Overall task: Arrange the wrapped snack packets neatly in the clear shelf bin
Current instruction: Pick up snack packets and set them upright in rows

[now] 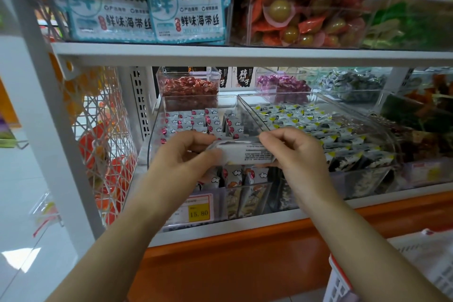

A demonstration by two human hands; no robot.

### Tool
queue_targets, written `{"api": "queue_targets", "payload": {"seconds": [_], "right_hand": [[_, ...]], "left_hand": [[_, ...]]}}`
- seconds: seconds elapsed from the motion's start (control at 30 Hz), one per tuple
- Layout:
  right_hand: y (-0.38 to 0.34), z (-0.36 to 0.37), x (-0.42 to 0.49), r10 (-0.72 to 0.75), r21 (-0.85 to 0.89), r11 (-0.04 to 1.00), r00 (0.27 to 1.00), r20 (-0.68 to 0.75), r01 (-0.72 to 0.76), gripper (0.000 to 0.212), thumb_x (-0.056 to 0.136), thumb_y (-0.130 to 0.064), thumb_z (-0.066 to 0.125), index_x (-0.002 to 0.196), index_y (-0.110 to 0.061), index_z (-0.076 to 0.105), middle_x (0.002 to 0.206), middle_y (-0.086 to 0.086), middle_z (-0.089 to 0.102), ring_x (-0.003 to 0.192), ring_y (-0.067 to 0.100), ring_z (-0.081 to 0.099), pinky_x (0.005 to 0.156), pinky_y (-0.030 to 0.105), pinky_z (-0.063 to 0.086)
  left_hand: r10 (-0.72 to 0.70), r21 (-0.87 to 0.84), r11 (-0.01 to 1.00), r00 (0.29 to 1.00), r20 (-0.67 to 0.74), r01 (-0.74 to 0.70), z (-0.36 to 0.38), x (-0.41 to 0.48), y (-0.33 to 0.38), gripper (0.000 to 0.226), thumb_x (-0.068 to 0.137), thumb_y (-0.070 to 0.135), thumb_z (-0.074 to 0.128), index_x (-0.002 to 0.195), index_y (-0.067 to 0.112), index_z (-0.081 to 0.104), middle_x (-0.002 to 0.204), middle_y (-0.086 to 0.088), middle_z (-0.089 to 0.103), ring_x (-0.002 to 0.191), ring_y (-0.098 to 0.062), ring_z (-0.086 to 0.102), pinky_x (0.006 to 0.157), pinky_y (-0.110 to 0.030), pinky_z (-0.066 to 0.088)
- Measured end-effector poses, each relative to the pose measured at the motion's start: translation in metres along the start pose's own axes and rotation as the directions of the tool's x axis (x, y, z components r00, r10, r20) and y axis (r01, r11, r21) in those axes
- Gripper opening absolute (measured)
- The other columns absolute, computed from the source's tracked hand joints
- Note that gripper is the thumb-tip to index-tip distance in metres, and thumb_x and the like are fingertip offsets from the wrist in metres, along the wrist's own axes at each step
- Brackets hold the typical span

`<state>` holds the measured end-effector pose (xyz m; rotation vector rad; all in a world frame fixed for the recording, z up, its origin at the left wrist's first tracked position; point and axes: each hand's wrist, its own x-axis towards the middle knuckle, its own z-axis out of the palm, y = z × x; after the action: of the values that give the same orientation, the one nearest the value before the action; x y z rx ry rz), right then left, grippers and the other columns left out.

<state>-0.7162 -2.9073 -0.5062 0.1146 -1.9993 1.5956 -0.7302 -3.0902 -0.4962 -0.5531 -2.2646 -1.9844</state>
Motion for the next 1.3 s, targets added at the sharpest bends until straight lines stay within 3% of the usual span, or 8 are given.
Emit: {"api": "queue_targets", "payload": {"seconds": [0.2, 0.37, 0.57, 0.73, 0.83, 0.93, 1.1, 1.3], "right_hand": [[-0.003, 0.002, -0.002, -0.119, -0.086, 0.988, 0.99, 0.072, 0.125, 0.019, 0.087, -0.017, 0.063, 0.072, -0.028, 0.067, 0.065, -0.018, 0.063, 0.062, -0.003, 0.056, 0.057, 0.009, 0.042], [-0.005, 0.005, -0.005, -0.131, -0.067, 0.988, 0.985, 0.112, 0.139, 0.015, 0.086, -0.016, 0.064, 0.077, -0.026, 0.069, 0.07, -0.008, 0.067, 0.069, 0.0, 0.061, 0.063, 0.011, 0.047], [-0.001, 0.003, -0.004, -0.116, -0.102, 0.987, 0.99, 0.082, 0.125, 0.015, 0.088, -0.019, 0.063, 0.076, -0.011, 0.07, 0.068, 0.004, 0.064, 0.065, 0.013, 0.058, 0.061, 0.027, 0.046], [-0.002, 0.004, -0.005, -0.111, -0.056, 0.991, 0.982, 0.153, 0.121, 0.007, 0.086, -0.024, 0.064, 0.088, -0.027, 0.071, 0.082, -0.011, 0.068, 0.079, 0.0, 0.062, 0.069, 0.015, 0.048], [0.0, 0.003, -0.003, -0.034, -0.057, 0.997, 0.948, 0.315, 0.055, 0.033, 0.078, -0.038, 0.067, 0.11, -0.042, 0.061, 0.116, -0.016, 0.063, 0.112, 0.004, 0.057, 0.096, 0.035, 0.047], [-0.001, 0.005, 0.001, -0.058, -0.075, 0.994, 0.956, 0.286, 0.083, 0.035, 0.081, -0.024, 0.069, 0.109, -0.041, 0.059, 0.112, -0.011, 0.066, 0.099, 0.007, 0.064, 0.086, 0.034, 0.055], [0.004, -0.002, 0.017, 0.104, 0.266, 0.961, 0.989, -0.106, -0.073, 0.012, 0.085, -0.017, 0.065, 0.096, -0.012, 0.063, 0.076, -0.001, 0.066, 0.061, 0.015, 0.068, 0.057, 0.026, 0.058], [0.015, 0.002, 0.025, 0.155, 0.287, 0.951, 0.981, -0.112, -0.118, 0.027, 0.085, -0.012, 0.064, 0.109, 0.0, 0.058, 0.061, -0.012, 0.064, 0.058, 0.011, 0.066, 0.059, 0.027, 0.059]], "left_hand": [[0.04, 0.108, 0.994, 0.997, -0.061, -0.033, 0.0, 0.002, 0.0, 0.013, 0.082, 0.027, 0.062, 0.077, 0.014, 0.064, 0.076, -0.008, 0.066, 0.064, -0.022, 0.062, 0.057, -0.031, 0.055], [0.091, 0.219, 0.973, 0.993, -0.08, -0.071, -0.005, 0.004, 0.002, 0.025, 0.084, 0.029, 0.059, 0.065, 0.014, 0.064, 0.056, 0.002, 0.062, 0.045, -0.005, 0.053, 0.048, -0.019, 0.048], [0.025, 0.148, 0.989, 1.0, 0.013, -0.027, -0.001, 0.003, 0.002, 0.007, 0.077, 0.03, 0.068, 0.08, 0.025, 0.07, 0.074, 0.008, 0.069, 0.059, -0.004, 0.062, 0.054, -0.017, 0.053], [0.036, 0.121, 0.992, 0.996, -0.085, -0.026, -0.004, 0.006, -0.002, 0.017, 0.082, 0.025, 0.062, 0.067, 0.024, 0.07, 0.071, 0.004, 0.067, 0.061, -0.013, 0.061, 0.054, -0.022, 0.053], [-0.011, 0.051, 0.998, 0.987, -0.161, 0.02, -0.006, 0.009, -0.003, 0.022, 0.085, 0.026, 0.06, 0.067, 0.018, 0.068, 0.072, 0.005, 0.068, 0.064, -0.015, 0.066, 0.061, -0.036, 0.059], [-0.004, 0.025, 1.0, 0.98, -0.199, 0.009, -0.006, 0.014, -0.003, 0.018, 0.088, 0.029, 0.055, 0.079, 0.02, 0.068, 0.077, 0.006, 0.068, 0.069, -0.008, 0.066, 0.057, -0.022, 0.058], [0.148, 0.324, 0.945, 0.944, -0.296, -0.047, -0.01, 0.029, -0.011, 0.026, 0.094, 0.023, 0.048, 0.118, 0.019, 0.059, 0.11, 0.006, 0.063, 0.096, -0.013, 0.062, 0.075, -0.02, 0.048], [0.122, 0.785, 0.589, 0.981, 0.148, -0.192, 0.007, 0.048, -0.034, 0.047, 0.099, 0.031, 0.034, 0.144, 0.018, 0.032, 0.152, -0.003, 0.029, 0.139, -0.017, 0.023, 0.112, -0.028, 0.016]]}}
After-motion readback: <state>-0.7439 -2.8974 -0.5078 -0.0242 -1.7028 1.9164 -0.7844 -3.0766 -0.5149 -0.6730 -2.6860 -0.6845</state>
